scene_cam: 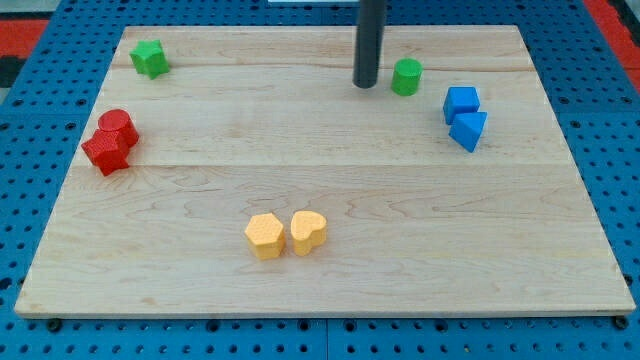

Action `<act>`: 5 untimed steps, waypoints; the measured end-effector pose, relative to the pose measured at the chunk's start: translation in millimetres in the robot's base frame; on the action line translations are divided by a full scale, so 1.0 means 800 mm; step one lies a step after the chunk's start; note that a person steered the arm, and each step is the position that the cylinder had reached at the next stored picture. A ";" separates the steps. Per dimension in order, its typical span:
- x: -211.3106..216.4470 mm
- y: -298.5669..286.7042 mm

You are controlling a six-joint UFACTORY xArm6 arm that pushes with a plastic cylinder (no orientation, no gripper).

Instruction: Move the green circle to the top of the blue cube

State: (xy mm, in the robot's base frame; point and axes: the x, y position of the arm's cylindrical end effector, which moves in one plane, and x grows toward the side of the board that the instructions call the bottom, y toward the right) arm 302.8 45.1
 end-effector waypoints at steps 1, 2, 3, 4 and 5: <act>-0.010 0.011; -0.020 0.058; -0.020 0.096; -0.019 0.103; 0.032 0.058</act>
State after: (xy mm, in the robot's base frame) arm 328.2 91.8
